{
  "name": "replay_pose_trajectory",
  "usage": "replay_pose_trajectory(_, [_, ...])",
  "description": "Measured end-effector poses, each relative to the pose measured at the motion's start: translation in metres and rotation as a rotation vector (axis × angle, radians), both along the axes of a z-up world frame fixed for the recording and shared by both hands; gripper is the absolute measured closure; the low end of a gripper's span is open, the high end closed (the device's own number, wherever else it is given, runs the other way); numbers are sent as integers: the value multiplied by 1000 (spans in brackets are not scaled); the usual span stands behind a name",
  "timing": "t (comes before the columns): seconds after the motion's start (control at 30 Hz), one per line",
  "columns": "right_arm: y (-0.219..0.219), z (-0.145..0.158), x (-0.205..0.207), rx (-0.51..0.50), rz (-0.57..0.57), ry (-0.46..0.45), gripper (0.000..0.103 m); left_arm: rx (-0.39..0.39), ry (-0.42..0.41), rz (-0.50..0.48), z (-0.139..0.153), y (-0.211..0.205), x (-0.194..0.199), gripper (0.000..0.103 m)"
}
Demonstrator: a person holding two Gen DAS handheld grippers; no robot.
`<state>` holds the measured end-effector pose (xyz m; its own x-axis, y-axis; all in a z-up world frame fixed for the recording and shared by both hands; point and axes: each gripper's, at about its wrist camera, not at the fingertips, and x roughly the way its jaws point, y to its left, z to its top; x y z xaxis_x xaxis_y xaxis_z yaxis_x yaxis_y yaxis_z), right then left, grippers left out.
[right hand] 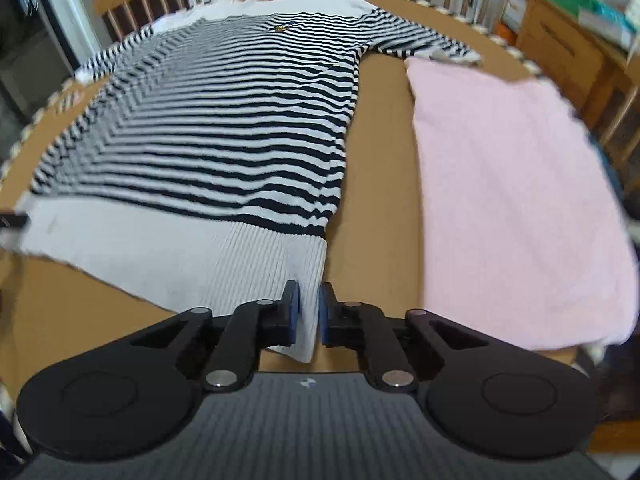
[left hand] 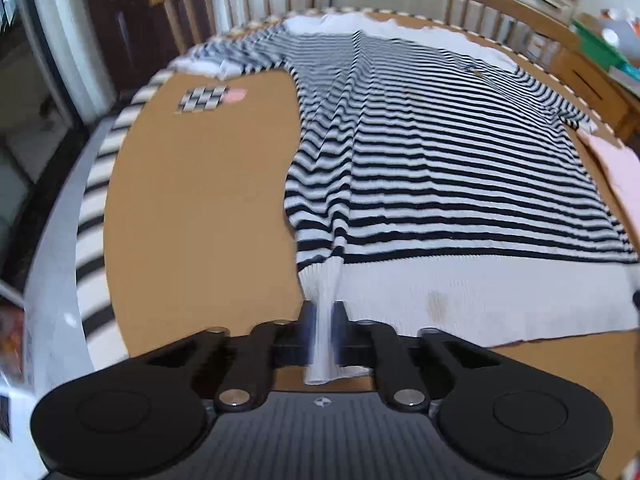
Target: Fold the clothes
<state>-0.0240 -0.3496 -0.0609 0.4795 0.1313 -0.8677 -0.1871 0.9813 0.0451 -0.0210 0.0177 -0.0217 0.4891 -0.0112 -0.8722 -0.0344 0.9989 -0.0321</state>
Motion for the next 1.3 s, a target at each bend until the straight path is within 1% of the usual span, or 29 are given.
replay_pose_trajectory(0.03, [-3,0,-1,7,-6,-1,94,-15,8,23,0,3,-3,93])
replay_pose_trajectory(0.07, [-6,-1,-2,17,-13,-1,94,-13,0,30,0,4,-6,91])
replay_pose_trajectory(0.13, [-7,-1,-3,25,-21,-5,94,21,-6,33,3,-1,-9,87])
replay_pose_trajectory(0.17, [-6,-1,-3,17,-16,-9,93,27,2,41,4,-2,-10,81])
replay_pose_trajectory(0.2, [-5,-1,-4,12,-7,-8,91,32,10,49,4,-2,-10,68])
replay_pose_trajectory(0.23, [-6,1,-4,11,-6,-3,85,24,25,56,6,-1,-10,59])
replay_pose_trajectory(0.27, [-8,4,-6,23,-15,-3,82,7,29,66,9,0,-13,44])
replay_pose_trajectory(0.3, [-11,9,-9,37,-28,-14,77,-10,32,77,12,1,-16,39])
replay_pose_trajectory(0.33, [-13,14,-11,46,-36,-29,76,-28,16,88,16,3,-18,38])
replay_pose_trajectory(0.37, [-14,19,-13,52,-38,-50,76,-47,-3,99,20,4,-20,34])
replay_pose_trajectory(0.4, [-15,24,-15,56,-40,-70,76,-65,-21,110,24,6,-22,28])
replay_pose_trajectory(0.47, [-14,30,-15,77,-40,-92,75,-98,-48,139,30,4,-24,23])
replay_pose_trajectory(0.5, [-12,30,-15,87,-36,-96,73,-116,-55,146,33,3,-23,23])
replay_pose_trajectory(0.6, [-4,30,-14,96,-9,-106,62,-150,-57,138,37,-5,-21,23])
replay_pose_trajectory(0.7, [6,29,-16,96,19,-114,61,-151,-82,121,40,-13,-20,22])
replay_pose_trajectory(0.77, [11,28,-17,101,23,-114,61,-146,-92,90,41,-17,-16,22])
replay_pose_trajectory(0.87, [22,29,-14,107,24,-107,60,-136,-84,50,41,-24,-4,22])
replay_pose_trajectory(1.0, [40,36,-7,116,7,-101,53,-147,-88,-10,42,-32,15,21])
replay_pose_trajectory(1.07, [53,40,-6,99,-5,-107,53,-156,-98,-55,42,-34,23,21])
replay_pose_trajectory(1.17, [79,46,-4,64,-19,-116,52,-181,-114,-115,39,-27,31,21])
replay_pose_trajectory(1.3, [123,51,-4,12,-62,-120,52,-204,-98,-210,32,-4,46,21])
